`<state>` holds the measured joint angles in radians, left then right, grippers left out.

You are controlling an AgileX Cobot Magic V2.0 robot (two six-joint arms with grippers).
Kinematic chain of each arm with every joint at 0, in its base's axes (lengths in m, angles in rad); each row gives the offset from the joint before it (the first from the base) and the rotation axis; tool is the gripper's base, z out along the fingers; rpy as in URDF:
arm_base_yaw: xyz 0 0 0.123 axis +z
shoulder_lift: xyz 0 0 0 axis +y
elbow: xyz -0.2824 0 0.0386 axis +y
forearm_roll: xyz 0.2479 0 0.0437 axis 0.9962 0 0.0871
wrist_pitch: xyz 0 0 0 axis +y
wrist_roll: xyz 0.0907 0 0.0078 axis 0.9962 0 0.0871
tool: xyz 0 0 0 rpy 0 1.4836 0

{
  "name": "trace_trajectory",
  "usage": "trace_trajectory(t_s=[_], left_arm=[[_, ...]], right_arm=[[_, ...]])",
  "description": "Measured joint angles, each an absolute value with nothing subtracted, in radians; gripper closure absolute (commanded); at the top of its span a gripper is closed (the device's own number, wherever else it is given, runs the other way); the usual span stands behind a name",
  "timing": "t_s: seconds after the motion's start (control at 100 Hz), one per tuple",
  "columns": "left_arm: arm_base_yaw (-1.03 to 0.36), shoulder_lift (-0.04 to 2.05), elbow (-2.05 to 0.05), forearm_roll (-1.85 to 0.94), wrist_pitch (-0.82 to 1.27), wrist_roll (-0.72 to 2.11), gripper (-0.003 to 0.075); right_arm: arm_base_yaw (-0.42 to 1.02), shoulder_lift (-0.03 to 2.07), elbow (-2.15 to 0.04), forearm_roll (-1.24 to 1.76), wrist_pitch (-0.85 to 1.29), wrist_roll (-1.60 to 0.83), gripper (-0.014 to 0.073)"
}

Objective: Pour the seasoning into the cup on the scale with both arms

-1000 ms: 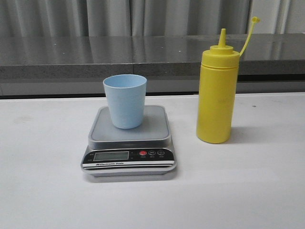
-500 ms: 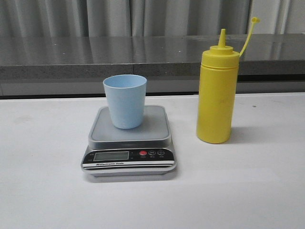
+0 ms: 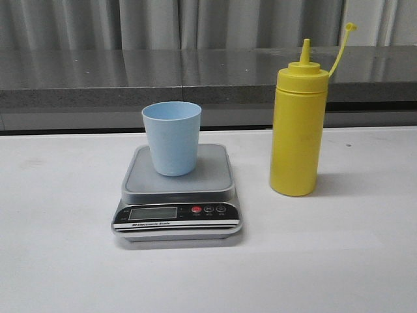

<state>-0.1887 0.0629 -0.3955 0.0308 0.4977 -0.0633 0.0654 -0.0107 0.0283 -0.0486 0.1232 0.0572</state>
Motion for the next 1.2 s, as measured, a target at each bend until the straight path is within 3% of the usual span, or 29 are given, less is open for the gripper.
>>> trace_trajectory(t_s=[1.05, 1.2], left_arm=[[-0.181, 0.063, -0.395, 0.055, 0.497, -0.063, 0.0740], [-0.134, 0.063, -0.356, 0.053, 0.419, -0.063, 0.0740]], right_arm=[[0.065, -0.011, 0.028, -0.049, 0.123, 0.057, 0.0654], [0.065, -0.011, 0.028, -0.049, 0.123, 0.057, 0.0654]])
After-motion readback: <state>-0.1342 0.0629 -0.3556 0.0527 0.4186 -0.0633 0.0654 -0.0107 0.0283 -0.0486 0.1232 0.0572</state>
